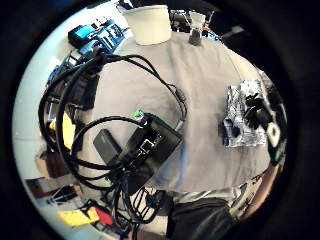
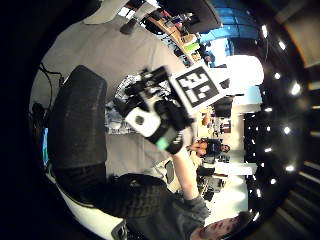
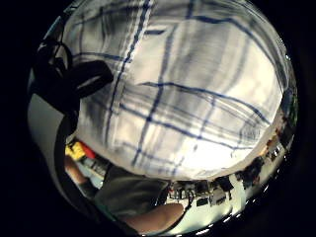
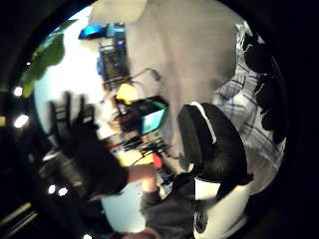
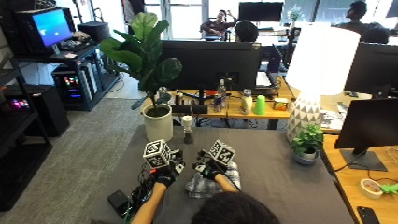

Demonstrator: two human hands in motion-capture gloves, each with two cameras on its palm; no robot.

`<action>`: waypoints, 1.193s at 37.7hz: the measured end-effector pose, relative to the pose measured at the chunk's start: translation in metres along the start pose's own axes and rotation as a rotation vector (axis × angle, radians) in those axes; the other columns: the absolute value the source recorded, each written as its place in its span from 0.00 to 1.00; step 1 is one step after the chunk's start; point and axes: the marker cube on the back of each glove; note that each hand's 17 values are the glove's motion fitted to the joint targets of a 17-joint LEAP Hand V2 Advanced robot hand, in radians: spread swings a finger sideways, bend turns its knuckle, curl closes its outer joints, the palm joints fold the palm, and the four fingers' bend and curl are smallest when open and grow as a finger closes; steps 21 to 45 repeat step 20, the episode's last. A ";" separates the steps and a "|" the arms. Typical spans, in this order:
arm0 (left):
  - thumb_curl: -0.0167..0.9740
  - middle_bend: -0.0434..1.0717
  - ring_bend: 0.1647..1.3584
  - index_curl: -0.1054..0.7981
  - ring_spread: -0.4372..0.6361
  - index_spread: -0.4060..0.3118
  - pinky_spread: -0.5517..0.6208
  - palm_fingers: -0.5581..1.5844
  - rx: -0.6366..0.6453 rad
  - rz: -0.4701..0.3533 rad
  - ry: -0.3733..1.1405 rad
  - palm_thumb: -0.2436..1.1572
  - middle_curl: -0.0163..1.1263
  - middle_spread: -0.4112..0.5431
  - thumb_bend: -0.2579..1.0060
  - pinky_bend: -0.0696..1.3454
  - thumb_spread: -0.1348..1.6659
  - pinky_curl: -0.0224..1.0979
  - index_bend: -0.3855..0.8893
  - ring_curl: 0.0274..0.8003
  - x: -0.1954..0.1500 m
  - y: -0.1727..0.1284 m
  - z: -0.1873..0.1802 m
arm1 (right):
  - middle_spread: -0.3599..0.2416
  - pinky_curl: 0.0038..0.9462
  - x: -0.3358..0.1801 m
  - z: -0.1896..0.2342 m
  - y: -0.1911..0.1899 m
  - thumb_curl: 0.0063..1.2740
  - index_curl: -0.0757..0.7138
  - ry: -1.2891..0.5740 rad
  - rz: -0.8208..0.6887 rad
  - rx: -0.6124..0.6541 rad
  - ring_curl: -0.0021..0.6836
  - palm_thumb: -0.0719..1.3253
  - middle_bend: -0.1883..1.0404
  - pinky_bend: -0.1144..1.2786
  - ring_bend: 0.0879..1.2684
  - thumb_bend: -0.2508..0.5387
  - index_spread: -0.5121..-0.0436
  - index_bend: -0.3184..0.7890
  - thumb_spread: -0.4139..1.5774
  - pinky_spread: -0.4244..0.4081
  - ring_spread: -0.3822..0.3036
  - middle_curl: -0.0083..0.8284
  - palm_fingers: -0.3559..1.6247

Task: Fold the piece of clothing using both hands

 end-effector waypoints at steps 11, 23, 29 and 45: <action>0.22 0.19 0.38 0.45 0.60 0.50 0.69 0.38 -0.036 0.026 -0.046 0.29 0.28 0.57 0.25 0.34 0.89 0.33 0.41 0.37 0.020 0.003 -0.003 | 0.49 0.51 0.076 -0.109 -0.010 0.30 0.35 0.010 0.011 0.267 0.69 0.55 0.49 0.59 0.57 0.32 0.71 0.33 0.83 0.28 0.33 0.61 0.71; 0.22 0.19 0.38 0.45 0.60 0.50 0.68 0.39 0.007 0.024 -0.074 0.29 0.28 0.57 0.23 0.34 0.89 0.33 0.42 0.36 0.028 -0.003 -0.017 | 0.51 0.48 0.126 -0.151 -0.009 0.29 0.33 0.043 0.106 0.371 0.66 0.58 0.46 0.55 0.53 0.33 0.71 0.34 0.87 0.31 0.34 0.59 0.72; 0.22 0.19 0.38 0.45 0.60 0.50 0.68 0.39 0.007 0.024 -0.074 0.29 0.28 0.57 0.23 0.34 0.89 0.33 0.42 0.36 0.028 -0.003 -0.017 | 0.51 0.48 0.126 -0.151 -0.009 0.29 0.33 0.043 0.106 0.371 0.66 0.58 0.46 0.55 0.53 0.33 0.71 0.34 0.87 0.31 0.34 0.59 0.72; 0.22 0.19 0.38 0.45 0.60 0.50 0.68 0.39 0.007 0.024 -0.074 0.29 0.28 0.57 0.23 0.34 0.89 0.33 0.42 0.36 0.028 -0.003 -0.017 | 0.51 0.48 0.126 -0.151 -0.009 0.29 0.33 0.043 0.106 0.371 0.66 0.58 0.46 0.55 0.53 0.33 0.71 0.34 0.87 0.31 0.34 0.59 0.72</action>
